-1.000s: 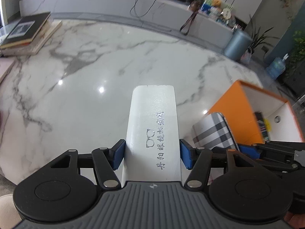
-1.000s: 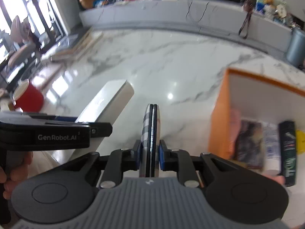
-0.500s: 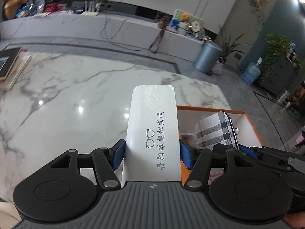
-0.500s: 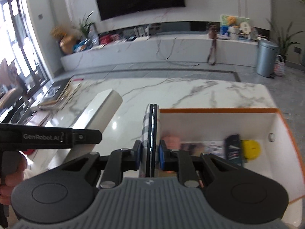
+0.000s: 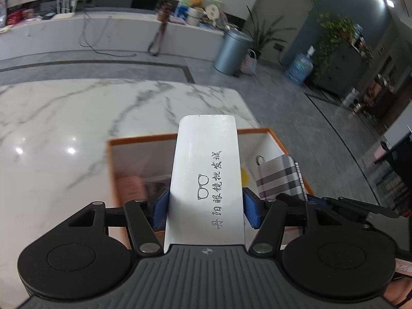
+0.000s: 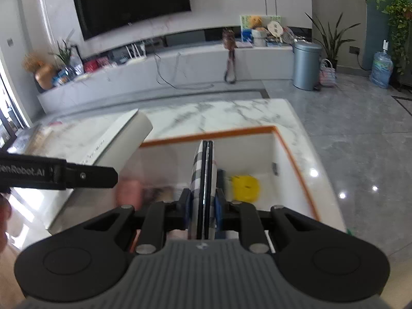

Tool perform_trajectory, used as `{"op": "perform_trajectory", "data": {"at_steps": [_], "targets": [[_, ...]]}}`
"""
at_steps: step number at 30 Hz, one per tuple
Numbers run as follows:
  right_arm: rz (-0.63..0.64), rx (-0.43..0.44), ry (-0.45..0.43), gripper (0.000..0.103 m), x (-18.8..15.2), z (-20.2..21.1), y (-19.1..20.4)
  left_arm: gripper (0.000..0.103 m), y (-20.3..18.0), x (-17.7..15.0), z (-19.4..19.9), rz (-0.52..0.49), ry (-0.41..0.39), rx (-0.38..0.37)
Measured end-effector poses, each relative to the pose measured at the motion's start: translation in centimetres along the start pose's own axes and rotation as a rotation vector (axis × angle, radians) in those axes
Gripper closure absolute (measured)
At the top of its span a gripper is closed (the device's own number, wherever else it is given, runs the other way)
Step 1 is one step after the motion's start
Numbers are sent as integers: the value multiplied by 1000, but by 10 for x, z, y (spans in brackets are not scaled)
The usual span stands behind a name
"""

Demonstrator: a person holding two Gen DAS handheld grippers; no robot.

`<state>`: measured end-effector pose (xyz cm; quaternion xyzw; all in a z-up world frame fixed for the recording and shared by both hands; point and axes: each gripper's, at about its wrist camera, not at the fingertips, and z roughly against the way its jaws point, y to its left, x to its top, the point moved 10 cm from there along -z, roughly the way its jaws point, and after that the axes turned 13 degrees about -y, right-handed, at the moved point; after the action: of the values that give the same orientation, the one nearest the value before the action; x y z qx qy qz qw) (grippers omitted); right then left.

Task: Organize rigid objects
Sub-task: 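Lower the card case into the box and open the right gripper while the left lowers the glasses case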

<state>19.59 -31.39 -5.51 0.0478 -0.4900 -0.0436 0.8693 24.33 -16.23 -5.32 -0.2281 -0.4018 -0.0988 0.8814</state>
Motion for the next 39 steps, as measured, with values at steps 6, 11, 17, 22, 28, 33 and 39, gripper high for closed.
{"op": "perform_trajectory", "data": {"at_steps": [6,11,17,22,28,33,39], "targets": [[47,-11,120,85,-24,-33,-31,34,-22,-14,-47,-24,72,-30],[28,-9,216,85,-46,-58,-44,34,-24,-29,-74,-31,125,-26],[1,31,291,85,-62,-76,-36,34,-28,-35,-86,-39,153,-34],[-8,32,363,84,-74,-85,-36,35,-29,-38,-88,-32,160,-33],[65,-27,344,78,-70,-84,-37,35,-30,-40,-89,-30,165,-37],[122,-105,289,76,-64,-78,-40,35,-27,-40,-86,-20,162,-29],[74,-134,165,77,-50,-66,-48,35,-29,-35,-84,6,140,-30]]}}
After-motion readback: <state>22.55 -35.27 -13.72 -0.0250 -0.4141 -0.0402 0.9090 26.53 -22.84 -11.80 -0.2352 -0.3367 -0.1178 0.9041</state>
